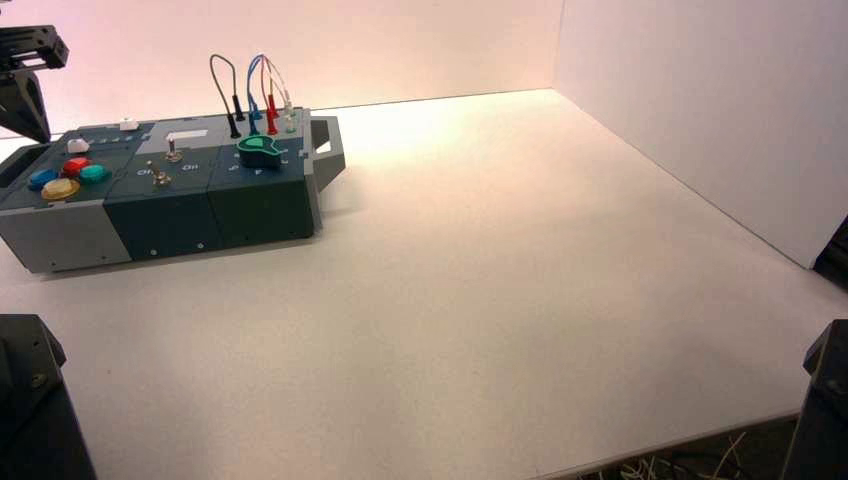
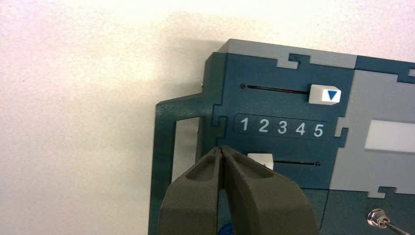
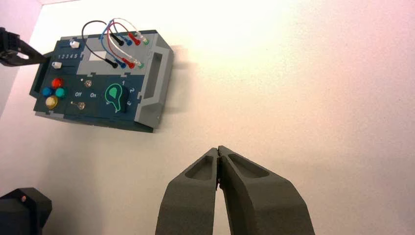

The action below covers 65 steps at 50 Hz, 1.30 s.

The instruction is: Move the bottom slider to position 2.

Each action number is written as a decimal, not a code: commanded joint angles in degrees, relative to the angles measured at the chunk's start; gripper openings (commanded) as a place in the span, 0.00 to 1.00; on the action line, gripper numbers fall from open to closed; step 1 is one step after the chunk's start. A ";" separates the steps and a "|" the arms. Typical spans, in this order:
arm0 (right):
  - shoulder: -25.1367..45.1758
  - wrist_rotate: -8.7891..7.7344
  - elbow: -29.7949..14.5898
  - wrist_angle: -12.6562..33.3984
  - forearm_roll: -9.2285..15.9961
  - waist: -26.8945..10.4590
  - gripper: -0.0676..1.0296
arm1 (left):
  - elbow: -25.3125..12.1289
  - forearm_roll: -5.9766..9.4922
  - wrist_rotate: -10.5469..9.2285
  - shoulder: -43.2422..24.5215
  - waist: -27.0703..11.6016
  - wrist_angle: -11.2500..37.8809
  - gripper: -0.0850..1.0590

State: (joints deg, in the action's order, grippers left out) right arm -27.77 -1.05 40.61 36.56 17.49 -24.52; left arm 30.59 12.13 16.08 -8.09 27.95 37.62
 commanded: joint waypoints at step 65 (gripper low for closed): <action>-2.20 -0.26 3.87 -11.25 -2.46 0.18 0.04 | 4.13 0.79 0.00 37.18 -13.27 -6.24 0.05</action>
State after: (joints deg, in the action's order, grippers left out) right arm -29.53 -1.14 45.44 25.93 15.03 -24.43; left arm 36.04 12.83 16.08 29.18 15.29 31.55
